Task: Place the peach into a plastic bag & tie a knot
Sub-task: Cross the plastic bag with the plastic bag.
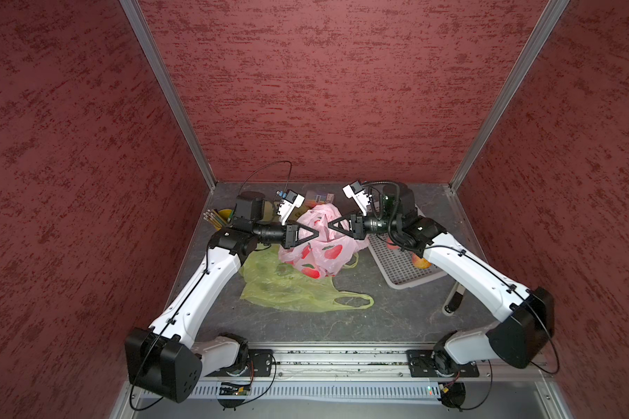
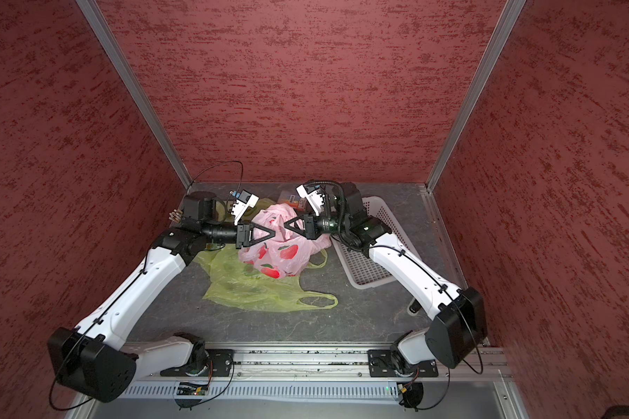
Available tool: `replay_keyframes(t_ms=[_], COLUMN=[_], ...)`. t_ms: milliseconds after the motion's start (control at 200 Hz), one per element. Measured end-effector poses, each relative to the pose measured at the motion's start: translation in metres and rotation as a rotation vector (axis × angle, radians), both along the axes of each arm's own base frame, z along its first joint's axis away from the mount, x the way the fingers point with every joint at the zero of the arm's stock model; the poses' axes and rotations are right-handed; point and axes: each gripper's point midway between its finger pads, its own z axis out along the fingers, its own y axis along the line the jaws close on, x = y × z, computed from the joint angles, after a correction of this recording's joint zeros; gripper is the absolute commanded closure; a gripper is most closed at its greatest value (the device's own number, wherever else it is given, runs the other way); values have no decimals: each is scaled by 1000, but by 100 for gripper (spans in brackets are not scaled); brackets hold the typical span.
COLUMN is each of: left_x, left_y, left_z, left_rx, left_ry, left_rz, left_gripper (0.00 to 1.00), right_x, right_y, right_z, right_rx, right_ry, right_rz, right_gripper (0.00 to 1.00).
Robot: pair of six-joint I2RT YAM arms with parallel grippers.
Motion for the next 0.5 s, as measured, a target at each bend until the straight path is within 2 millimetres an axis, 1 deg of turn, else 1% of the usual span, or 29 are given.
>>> replay_keyframes(t_ms=[40,95,125,341,501], left_x=[-1,-2,-2,-1,1], left_y=[0,0,0,0,1], left_z=[0,-1,-1,-3,-3], left_rx=[0,0,0,-1,-4], left_ry=[3,8,9,18,21], left_rz=[-4,-6,-7,-10,-5], left_gripper=[100,100,100,100,100], right_x=[0,1,0,-3,-4], right_y=[-1,-1,-1,0,0], right_z=[0,-1,-1,0,0], right_rx=[-3,-4,-4,0,0], right_ry=[-1,-2,-4,-6,-12], right_rz=[-2,-2,0,18,25], right_gripper=[79,73,71,67,68])
